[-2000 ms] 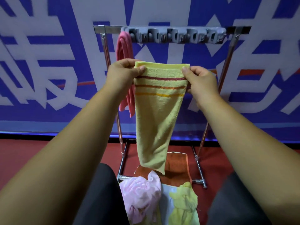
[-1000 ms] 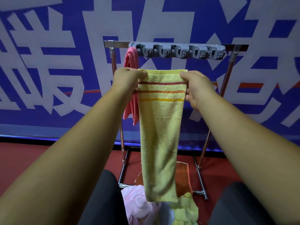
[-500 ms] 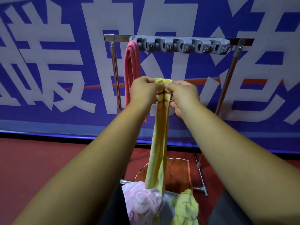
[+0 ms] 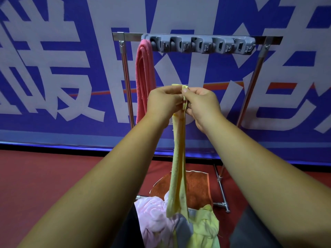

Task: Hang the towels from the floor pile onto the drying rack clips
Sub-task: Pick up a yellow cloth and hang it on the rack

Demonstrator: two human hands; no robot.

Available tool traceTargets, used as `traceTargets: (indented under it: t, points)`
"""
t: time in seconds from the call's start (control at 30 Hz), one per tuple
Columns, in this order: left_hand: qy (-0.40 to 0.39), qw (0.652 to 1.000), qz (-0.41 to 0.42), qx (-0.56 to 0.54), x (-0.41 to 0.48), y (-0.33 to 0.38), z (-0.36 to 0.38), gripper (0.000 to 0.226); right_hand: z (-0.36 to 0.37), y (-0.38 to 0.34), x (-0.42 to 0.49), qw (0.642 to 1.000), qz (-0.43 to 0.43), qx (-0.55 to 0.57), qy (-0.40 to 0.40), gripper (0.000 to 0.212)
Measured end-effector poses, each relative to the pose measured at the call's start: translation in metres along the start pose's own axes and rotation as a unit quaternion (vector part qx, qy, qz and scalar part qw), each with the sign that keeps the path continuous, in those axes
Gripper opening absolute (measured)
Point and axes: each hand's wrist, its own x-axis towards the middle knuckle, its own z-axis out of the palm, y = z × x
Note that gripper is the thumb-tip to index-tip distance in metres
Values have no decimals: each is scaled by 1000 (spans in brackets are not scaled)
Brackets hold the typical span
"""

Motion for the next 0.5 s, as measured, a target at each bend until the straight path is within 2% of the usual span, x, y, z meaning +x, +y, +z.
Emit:
traceTargets:
  t: [0.17,0.27,0.33,0.43,0.5]
  points:
    - [16,1000,20,-1,4,-9,-4,21,-2,-1,-4,999,-2,30,-11,12]
    - [18,1000,16,10,10,-17,-9,26,-4,-1,-1,998,24,61,4,13]
    - [19,1000,4,-1,14,-22,-17,39,-7,-3,0,993,45,107,2,18]
    - [-31,999,-26,33,20,-32,-33,74,-12,-10,2,986,50,158,-10,19]
    - [-96,993,-55,30,18,-39,-41,70,-15,-14,2,982,47,181,-31,21]
